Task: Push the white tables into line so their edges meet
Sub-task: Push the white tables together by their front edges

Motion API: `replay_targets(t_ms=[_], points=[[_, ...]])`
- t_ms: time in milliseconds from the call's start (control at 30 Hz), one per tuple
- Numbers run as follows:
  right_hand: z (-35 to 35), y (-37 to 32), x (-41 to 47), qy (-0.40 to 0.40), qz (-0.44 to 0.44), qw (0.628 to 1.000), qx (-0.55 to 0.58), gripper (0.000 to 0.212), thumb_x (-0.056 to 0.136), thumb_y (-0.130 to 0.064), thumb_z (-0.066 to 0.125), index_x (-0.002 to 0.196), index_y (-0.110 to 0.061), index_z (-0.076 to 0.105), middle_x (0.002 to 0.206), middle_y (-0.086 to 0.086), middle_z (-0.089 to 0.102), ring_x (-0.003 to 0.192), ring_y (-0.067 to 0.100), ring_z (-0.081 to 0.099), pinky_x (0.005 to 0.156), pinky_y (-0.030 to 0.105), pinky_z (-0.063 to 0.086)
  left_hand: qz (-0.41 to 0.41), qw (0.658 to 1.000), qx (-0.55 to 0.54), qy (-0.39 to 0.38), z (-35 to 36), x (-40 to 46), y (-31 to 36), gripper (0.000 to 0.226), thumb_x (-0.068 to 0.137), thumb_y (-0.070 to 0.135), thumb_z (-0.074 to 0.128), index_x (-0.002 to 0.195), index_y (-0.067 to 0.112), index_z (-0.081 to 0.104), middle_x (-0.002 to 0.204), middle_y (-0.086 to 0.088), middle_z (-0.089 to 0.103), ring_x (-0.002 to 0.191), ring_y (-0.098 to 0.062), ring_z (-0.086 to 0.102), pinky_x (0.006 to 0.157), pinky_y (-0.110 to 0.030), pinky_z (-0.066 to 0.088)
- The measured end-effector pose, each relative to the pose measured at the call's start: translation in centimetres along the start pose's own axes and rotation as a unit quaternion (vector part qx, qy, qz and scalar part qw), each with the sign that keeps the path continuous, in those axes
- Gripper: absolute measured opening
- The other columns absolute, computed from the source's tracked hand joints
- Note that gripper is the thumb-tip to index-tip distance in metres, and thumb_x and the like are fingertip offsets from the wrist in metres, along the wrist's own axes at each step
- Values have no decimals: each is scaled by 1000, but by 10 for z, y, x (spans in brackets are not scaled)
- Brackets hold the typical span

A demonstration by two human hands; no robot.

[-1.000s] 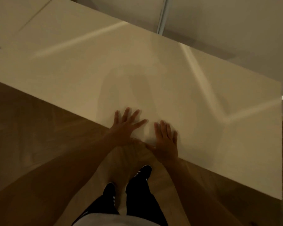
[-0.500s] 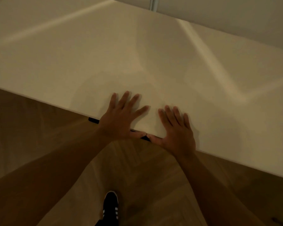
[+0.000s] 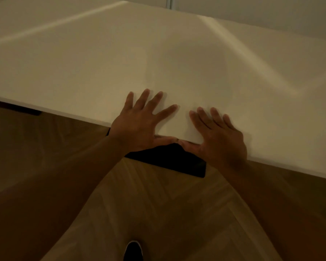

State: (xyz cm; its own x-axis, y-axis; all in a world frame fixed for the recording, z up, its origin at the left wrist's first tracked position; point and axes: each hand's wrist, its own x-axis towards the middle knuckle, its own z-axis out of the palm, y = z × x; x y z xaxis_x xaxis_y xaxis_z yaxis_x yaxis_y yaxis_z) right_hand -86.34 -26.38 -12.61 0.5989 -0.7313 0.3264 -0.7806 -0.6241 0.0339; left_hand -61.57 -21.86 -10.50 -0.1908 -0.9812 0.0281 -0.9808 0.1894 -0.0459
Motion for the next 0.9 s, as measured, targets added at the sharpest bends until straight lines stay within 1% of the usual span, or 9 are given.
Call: replay_targets(t_ms=[133,200,333,467,567,700,800,900], points=[[-2,0,0,-16,2,1000,-2,90,88,-85,25,151,-22,44,154,5,46,143,36,40,112,56,39,0,1000,1,16,0,-1,0,90,79,95,6,156,50,-8,171,-5,-1,156,-37,0,121,-65,8],[-2,-1,0,-19,3,1000,0,89,88,-84,25,151,-24,43,154,4,47,143,36,40,112,55,38,0,1000,-1,14,0,-2,-1,90,79,95,4,156,50,-9,171,-5,-2,156,-37,-1,121,-65,8],[-3,3,1,-21,4,1000,1,88,87,-85,28,150,-26,46,153,2,48,142,35,42,111,53,39,-2,1000,5,15,2,2,3,89,80,94,7,157,50,-7,171,-6,-2,155,-37,0,121,-65,7],[-6,18,8,-50,8,999,-8,90,84,-88,21,153,-32,38,157,-4,42,146,29,37,112,48,37,-9,999,2,40,3,12,10,91,80,95,13,158,49,1,170,-7,6,155,-39,6,120,-65,11],[-5,32,15,-63,10,998,-11,91,84,-89,16,153,-34,37,157,-6,41,146,27,37,112,47,37,-17,999,-10,29,3,23,14,92,78,96,9,157,50,-3,171,-7,2,155,-39,1,121,-65,10],[-3,43,19,-64,9,998,1,91,84,-90,15,153,-35,38,157,-7,41,146,26,37,112,49,38,-23,999,-10,26,0,31,21,96,75,97,1,157,48,-2,170,-7,2,155,-39,1,121,-64,10],[-2,43,18,-40,12,999,20,90,83,-89,23,150,-33,44,153,-5,46,143,26,41,111,49,38,-23,1000,-14,15,-2,32,21,95,76,97,2,158,48,-4,170,-7,0,155,-40,-1,121,-65,9],[-4,42,17,-41,14,999,18,86,85,-88,22,149,-35,44,153,-7,47,143,24,41,113,44,34,-23,1000,-14,9,-2,33,21,95,77,96,5,158,47,-4,170,-8,0,155,-40,-1,120,-65,10]])
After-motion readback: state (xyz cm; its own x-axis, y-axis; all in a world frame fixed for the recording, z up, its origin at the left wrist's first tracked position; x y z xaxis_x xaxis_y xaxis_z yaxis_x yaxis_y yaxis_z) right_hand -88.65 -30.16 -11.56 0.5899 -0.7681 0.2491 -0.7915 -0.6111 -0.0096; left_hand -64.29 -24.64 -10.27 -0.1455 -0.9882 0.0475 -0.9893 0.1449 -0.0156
